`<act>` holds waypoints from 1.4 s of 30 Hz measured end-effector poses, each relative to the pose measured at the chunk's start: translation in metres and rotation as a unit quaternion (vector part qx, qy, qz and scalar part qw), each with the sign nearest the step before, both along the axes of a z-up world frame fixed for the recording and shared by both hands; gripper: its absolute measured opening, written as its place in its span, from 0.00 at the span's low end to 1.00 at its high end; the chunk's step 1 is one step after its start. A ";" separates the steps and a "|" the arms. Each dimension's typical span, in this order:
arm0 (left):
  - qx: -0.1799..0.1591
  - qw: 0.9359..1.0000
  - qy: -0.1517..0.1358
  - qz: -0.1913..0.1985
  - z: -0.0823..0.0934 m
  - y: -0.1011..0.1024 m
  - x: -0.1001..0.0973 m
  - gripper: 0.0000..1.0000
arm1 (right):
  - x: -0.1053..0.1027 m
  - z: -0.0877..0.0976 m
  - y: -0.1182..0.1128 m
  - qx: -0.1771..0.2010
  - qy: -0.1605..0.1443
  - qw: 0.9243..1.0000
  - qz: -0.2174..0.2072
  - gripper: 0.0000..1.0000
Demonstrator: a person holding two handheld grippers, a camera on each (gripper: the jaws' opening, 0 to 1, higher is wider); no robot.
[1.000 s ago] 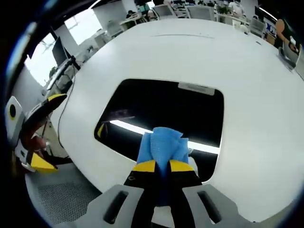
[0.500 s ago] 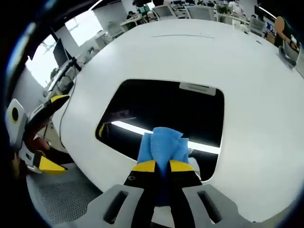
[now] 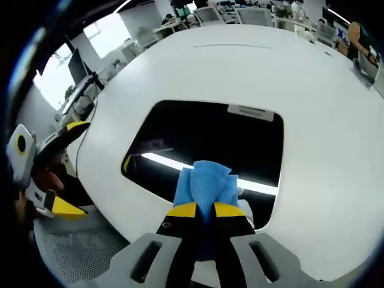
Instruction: Wipe the mirror surface with the cleaning cloth until all visible marks leave the cleaned area.
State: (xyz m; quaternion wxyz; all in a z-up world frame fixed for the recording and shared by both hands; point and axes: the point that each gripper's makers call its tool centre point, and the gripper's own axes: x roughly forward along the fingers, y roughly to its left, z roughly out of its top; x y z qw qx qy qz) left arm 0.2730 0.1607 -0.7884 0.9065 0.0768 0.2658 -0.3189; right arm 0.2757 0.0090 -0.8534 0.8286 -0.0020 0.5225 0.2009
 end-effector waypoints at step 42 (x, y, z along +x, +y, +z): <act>-0.013 1.000 0.007 0.014 -0.003 0.005 0.001 1.00 | -0.003 0.000 -0.034 0.013 0.023 0.999 -0.027 0.03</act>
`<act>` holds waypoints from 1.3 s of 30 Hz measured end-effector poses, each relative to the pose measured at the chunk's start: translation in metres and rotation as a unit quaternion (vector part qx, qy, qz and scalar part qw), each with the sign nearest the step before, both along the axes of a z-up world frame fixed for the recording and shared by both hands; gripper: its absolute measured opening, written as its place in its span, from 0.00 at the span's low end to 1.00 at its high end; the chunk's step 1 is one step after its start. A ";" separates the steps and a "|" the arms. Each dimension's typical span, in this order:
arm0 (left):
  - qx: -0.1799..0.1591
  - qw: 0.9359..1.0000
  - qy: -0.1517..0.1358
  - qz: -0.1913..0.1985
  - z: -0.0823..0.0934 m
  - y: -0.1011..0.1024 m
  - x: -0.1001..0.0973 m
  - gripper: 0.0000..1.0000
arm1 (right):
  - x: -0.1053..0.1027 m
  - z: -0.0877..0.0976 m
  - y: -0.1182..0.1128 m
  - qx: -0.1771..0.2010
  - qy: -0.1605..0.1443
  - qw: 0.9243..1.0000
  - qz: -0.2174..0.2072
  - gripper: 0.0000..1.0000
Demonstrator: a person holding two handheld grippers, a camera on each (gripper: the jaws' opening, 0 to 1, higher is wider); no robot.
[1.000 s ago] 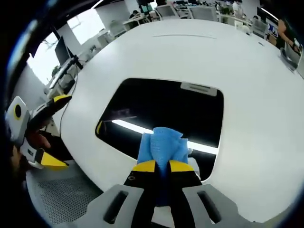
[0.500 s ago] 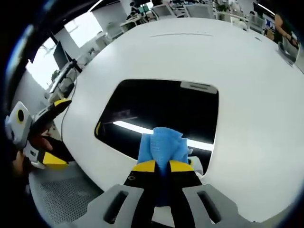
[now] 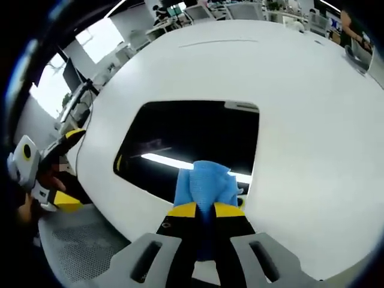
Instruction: Wipe the mirror surface with the cleaning cloth until all visible marks leave the cleaned area.
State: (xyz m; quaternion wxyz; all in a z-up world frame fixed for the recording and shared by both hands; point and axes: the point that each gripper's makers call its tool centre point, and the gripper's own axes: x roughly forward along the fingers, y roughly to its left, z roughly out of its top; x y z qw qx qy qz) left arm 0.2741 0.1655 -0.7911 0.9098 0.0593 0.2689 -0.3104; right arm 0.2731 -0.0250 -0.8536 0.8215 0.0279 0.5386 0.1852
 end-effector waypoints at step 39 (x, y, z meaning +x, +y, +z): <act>0.002 1.000 -0.002 0.002 0.000 0.001 0.001 1.00 | 0.004 0.000 -0.015 -0.011 0.004 1.000 -0.010 0.03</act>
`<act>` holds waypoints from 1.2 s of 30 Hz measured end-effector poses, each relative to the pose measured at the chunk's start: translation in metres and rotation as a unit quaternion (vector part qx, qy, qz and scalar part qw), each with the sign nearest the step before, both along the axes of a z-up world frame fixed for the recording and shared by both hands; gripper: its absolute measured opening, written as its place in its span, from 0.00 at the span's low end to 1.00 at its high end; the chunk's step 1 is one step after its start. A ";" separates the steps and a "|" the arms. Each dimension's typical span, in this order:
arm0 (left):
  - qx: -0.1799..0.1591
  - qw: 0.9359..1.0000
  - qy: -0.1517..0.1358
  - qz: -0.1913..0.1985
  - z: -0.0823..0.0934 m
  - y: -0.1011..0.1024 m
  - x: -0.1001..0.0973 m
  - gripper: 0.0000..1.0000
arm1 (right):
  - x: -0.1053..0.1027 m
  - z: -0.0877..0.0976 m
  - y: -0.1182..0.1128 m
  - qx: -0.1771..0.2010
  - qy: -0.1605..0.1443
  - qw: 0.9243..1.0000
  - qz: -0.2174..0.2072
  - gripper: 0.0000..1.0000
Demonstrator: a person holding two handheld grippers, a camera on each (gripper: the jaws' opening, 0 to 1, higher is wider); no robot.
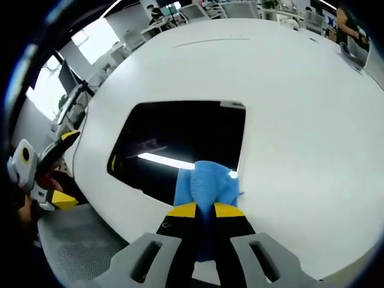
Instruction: Wipe the mirror surface with the cleaning cloth until all visible marks leave the cleaned area.
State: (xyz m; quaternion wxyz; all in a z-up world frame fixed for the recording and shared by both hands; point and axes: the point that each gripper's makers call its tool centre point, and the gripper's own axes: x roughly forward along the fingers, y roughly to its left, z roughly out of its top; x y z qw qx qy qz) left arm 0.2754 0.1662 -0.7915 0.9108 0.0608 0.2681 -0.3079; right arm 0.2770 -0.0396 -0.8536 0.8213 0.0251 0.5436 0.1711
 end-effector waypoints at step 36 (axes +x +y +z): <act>0.004 1.000 -0.003 -0.014 -0.001 -0.004 -0.002 1.00 | 0.056 -0.001 -0.005 -0.022 -0.011 1.000 -0.002 0.03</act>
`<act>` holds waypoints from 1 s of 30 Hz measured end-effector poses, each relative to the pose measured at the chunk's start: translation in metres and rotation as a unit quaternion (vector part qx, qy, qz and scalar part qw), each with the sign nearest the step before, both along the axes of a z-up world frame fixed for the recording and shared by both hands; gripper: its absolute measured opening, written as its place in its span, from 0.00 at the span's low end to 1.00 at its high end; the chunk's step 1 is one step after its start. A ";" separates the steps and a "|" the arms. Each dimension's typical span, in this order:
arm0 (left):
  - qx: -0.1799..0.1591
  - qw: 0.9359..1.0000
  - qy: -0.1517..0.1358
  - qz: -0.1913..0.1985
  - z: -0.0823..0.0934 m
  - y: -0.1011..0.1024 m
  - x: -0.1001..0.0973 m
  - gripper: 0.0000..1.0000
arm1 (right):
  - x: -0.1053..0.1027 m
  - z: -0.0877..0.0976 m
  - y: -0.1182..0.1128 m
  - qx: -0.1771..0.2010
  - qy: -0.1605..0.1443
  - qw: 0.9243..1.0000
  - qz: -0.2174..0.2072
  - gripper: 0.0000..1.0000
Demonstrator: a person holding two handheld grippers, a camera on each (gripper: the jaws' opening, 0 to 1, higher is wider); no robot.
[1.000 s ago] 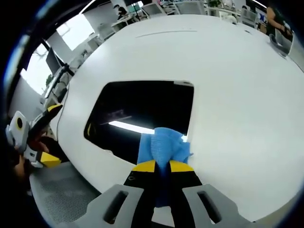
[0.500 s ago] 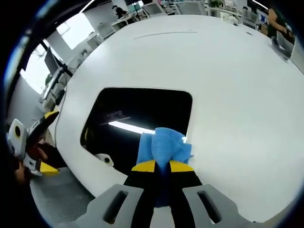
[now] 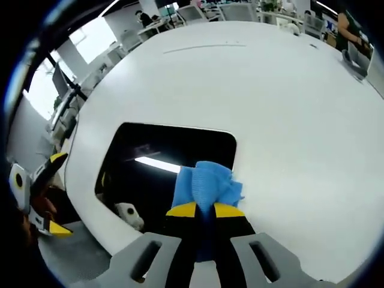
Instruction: Wipe the mirror surface with the cleaning cloth until all visible marks leave the cleaned area.
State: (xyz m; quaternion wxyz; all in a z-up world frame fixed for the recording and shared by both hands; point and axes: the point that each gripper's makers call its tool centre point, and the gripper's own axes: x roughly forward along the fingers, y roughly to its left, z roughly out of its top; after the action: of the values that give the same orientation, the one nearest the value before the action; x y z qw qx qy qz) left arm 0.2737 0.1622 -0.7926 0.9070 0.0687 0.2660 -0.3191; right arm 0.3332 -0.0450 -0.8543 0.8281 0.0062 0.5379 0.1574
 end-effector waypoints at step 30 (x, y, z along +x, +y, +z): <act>0.001 1.000 0.002 0.000 -0.001 0.000 0.000 1.00 | 0.045 -0.001 -0.005 -0.023 -0.008 1.000 -0.009 0.03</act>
State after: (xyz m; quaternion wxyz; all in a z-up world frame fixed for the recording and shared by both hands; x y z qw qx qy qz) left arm 0.2735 0.1622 -0.7932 0.9065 0.0691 0.2682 -0.3186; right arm 0.3781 -0.0496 -0.8553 0.8337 -0.0095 0.5346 0.1380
